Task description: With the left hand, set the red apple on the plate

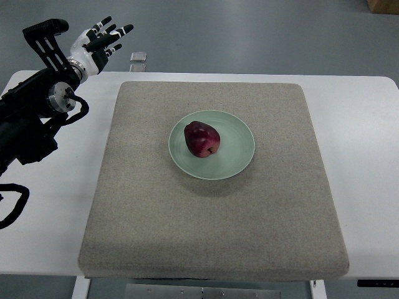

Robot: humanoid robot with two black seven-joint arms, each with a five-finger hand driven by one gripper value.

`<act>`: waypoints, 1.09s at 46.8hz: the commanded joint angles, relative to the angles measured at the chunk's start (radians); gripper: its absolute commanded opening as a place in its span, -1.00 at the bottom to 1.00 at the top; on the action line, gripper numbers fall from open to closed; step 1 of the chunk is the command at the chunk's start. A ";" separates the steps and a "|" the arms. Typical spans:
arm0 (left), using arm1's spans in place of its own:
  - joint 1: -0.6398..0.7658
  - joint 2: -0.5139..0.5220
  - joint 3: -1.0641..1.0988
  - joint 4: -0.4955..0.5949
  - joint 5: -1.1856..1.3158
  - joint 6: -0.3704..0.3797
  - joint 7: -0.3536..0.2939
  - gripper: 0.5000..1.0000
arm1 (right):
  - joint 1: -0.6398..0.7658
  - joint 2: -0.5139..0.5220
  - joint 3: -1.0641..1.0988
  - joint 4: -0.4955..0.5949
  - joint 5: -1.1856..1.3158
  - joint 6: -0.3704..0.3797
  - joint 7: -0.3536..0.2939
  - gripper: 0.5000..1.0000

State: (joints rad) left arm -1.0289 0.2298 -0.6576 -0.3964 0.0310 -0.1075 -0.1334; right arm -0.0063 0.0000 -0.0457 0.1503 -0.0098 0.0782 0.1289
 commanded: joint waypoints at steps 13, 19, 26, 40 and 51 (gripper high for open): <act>0.013 0.000 -0.013 -0.001 0.010 -0.029 -0.026 0.98 | 0.000 0.000 0.001 0.000 -0.001 0.000 0.000 0.86; 0.009 0.005 -0.011 -0.001 0.013 -0.032 -0.029 0.98 | 0.000 0.000 0.000 0.000 0.001 0.000 0.000 0.86; 0.006 0.002 -0.013 -0.001 0.012 -0.032 -0.029 0.98 | 0.000 0.000 0.001 0.000 0.001 0.000 0.000 0.86; 0.006 -0.001 -0.016 -0.001 0.010 -0.027 -0.029 0.98 | 0.000 0.000 0.000 0.000 -0.001 0.000 0.000 0.86; 0.004 -0.001 -0.017 -0.001 0.004 -0.026 -0.029 0.98 | 0.002 0.000 0.001 0.005 -0.001 0.011 0.000 0.86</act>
State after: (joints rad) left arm -1.0245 0.2286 -0.6737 -0.3976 0.0371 -0.1344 -0.1627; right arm -0.0050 0.0000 -0.0448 0.1508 -0.0092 0.0787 0.1288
